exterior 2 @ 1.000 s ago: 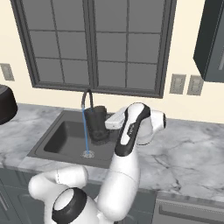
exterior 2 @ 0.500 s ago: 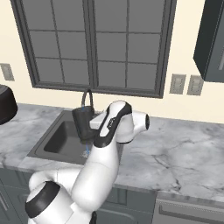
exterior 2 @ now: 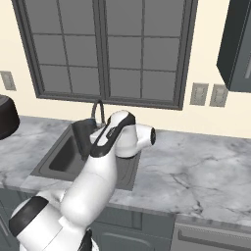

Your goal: Turn on the sink faucet and place the jug under the water for a few seconds to fill it up.

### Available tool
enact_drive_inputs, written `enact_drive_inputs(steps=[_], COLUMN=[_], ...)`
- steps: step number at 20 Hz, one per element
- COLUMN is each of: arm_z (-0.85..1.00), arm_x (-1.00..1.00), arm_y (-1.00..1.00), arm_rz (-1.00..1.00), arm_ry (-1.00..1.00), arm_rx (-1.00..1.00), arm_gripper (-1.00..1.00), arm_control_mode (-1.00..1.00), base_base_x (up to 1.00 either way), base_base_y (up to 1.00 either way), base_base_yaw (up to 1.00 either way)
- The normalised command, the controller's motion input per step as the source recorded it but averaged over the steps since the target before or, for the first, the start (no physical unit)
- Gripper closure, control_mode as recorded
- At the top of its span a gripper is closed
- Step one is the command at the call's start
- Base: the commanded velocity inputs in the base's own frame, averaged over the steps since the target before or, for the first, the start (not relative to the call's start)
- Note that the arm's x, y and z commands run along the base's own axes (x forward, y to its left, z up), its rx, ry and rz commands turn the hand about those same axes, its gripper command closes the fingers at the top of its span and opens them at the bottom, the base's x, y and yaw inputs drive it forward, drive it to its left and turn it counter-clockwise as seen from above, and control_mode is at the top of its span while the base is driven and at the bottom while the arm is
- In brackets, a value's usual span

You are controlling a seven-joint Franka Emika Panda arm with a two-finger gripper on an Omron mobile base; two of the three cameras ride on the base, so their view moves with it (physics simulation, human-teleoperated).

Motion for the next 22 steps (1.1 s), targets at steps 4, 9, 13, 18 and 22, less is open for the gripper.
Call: enact_drive_inputs(steps=[4, 9, 13, 18, 22], arm_z=[-0.01, -0.16, -0.29, -0.24, -0.17], arm_x=[0.06, 0.05, 0.04, 0.08, 0.11], arm_y=[0.21, 0.0, 0.0, 0.0, 0.0], arm_rz=[0.0, 0.0, 0.0, 0.0, 0.0], arm_ry=[0.0, 0.0, 0.0, 0.0, 0.0], arm_rx=[0.0, 0.0, 0.0, 0.01, 0.02], arm_gripper=[1.0, 1.0, 1.0, 1.0, 1.0], arm_control_mode=[-1.0, -1.0, -1.0, -1.0, -1.0], base_base_x=[0.0, 0.0, 0.0, 0.0, 0.0], base_base_y=[0.0, 0.0, 0.0, 0.0, 0.0], base_base_yaw=[0.0, 0.0, 0.0, 0.0, 0.0])
